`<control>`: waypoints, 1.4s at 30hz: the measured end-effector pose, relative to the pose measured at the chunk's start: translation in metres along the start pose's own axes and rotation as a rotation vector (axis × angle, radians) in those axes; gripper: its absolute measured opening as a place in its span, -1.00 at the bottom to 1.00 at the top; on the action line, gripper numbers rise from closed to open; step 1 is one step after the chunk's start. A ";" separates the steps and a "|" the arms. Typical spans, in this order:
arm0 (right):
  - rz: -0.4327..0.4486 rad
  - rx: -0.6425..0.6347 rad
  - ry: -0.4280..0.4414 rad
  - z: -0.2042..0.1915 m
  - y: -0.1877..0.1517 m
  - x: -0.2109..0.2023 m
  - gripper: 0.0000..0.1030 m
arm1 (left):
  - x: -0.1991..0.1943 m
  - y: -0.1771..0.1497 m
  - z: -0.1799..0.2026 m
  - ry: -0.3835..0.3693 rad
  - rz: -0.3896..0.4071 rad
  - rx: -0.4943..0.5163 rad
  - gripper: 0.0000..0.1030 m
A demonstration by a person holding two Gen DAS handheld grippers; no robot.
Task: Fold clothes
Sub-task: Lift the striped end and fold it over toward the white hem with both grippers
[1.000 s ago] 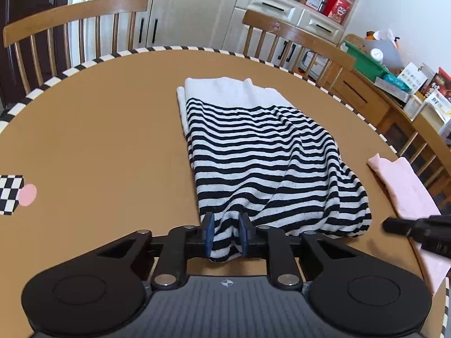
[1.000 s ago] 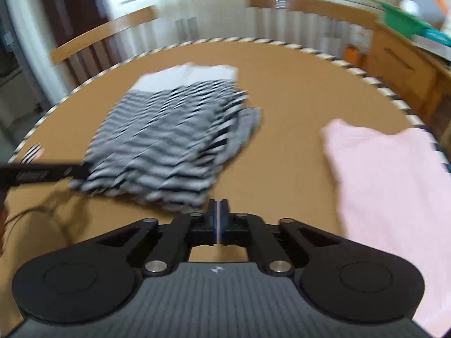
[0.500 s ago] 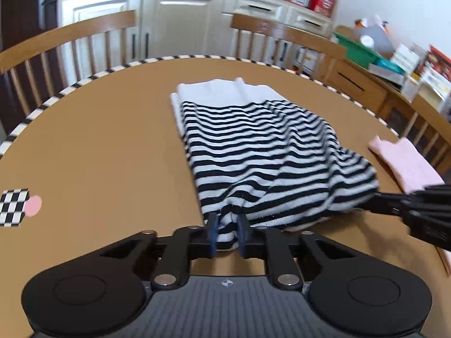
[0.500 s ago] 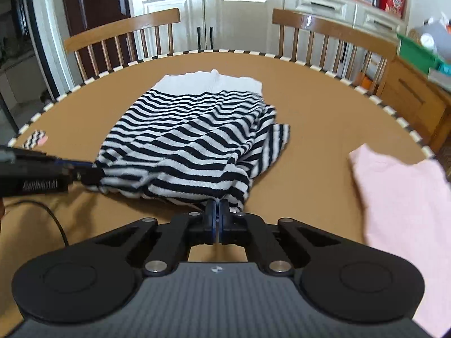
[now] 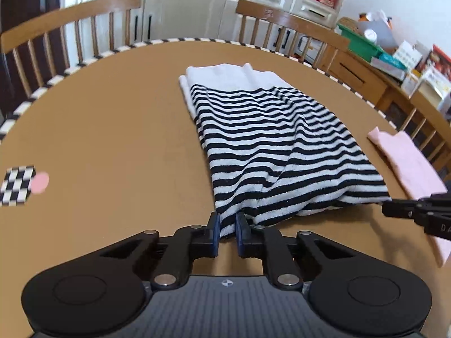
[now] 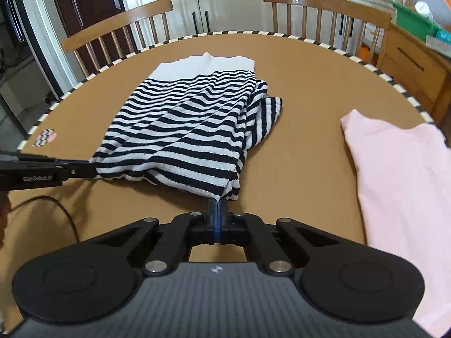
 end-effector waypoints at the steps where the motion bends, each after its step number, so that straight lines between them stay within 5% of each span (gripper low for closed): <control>1: 0.008 0.026 0.016 0.003 -0.001 0.000 -1.00 | -0.001 0.000 -0.001 -0.012 0.003 -0.010 -0.75; 4: -0.018 0.075 0.069 0.010 0.004 0.005 -0.89 | -0.001 0.001 -0.005 -0.045 -0.011 -0.040 -0.72; 8: -0.006 0.041 0.007 0.018 0.016 -0.010 -0.80 | -0.013 0.007 -0.018 -0.076 -0.049 -0.101 -0.19; 13: 0.073 0.023 -0.063 0.026 0.043 -0.020 -0.24 | -0.011 0.053 -0.032 -0.023 0.106 -0.096 -0.12; 20: 0.100 -0.007 -0.057 0.011 0.082 0.037 -0.31 | 0.067 0.103 -0.004 0.096 0.125 0.088 -0.23; 21: 0.095 -0.008 -0.058 0.009 0.085 0.046 -0.39 | 0.077 0.104 0.001 0.112 0.103 0.122 -0.28; 23: 0.075 0.018 -0.042 0.011 0.085 0.058 -0.85 | 0.093 0.104 0.006 0.149 0.071 0.177 -0.63; 25: 0.064 0.037 -0.052 0.015 0.082 0.063 -0.97 | 0.098 0.104 0.007 0.179 0.081 0.237 -0.87; 37: 0.030 0.062 -0.073 0.028 0.075 0.065 -0.87 | 0.089 0.108 -0.010 0.189 0.113 0.191 -0.87; 42: 0.048 0.075 -0.061 0.030 0.082 0.052 -0.76 | 0.079 0.113 -0.015 0.158 0.086 0.154 -0.61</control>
Point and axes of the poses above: each gripper's, at about its wrist camera, not at the fingertips, and x roughly the way its jaws point, z to its right, y to its top, the point moved 1 cm from there along x, roughly the way its jaws point
